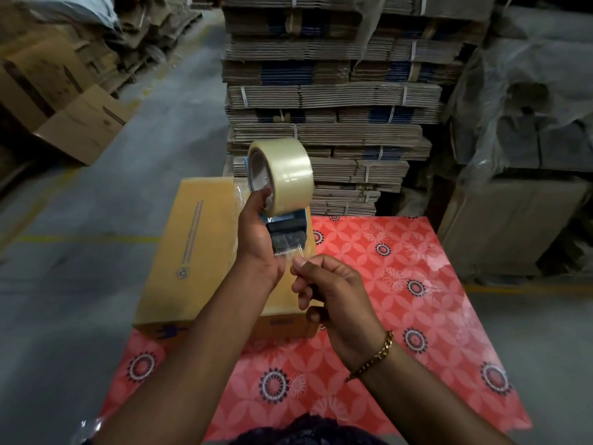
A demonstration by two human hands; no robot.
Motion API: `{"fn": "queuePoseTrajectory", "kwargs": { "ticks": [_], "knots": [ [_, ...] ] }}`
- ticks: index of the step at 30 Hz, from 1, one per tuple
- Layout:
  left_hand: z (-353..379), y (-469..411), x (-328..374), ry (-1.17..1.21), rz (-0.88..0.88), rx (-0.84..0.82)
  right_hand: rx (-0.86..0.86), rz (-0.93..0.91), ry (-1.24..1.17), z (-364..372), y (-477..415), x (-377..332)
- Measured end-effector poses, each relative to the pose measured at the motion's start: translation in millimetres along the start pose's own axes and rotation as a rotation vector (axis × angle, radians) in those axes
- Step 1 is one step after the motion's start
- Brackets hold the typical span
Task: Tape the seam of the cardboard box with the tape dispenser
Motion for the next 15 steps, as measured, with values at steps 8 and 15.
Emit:
{"fn": "queuePoseTrajectory", "kwargs": {
  "ticks": [8,15],
  "knots": [
    [-12.7,-4.0,-13.6,-0.018,-0.049,0.081,-0.016,0.063,0.027,-14.3,0.4,27.7],
    [-46.0,-11.8,-49.2,-0.256,-0.214,0.233,0.037,0.237,0.070,-43.7,-10.7,74.5]
  ]
}}
Point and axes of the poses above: each hand's wrist, its own y-axis away from the middle knuckle, its own z-axis out of the palm, x = y × z, the point moved 2 cm from there along -y, towards the middle knuckle, and after that the axes turned 4 degrees about z, right-handed, at the moved point
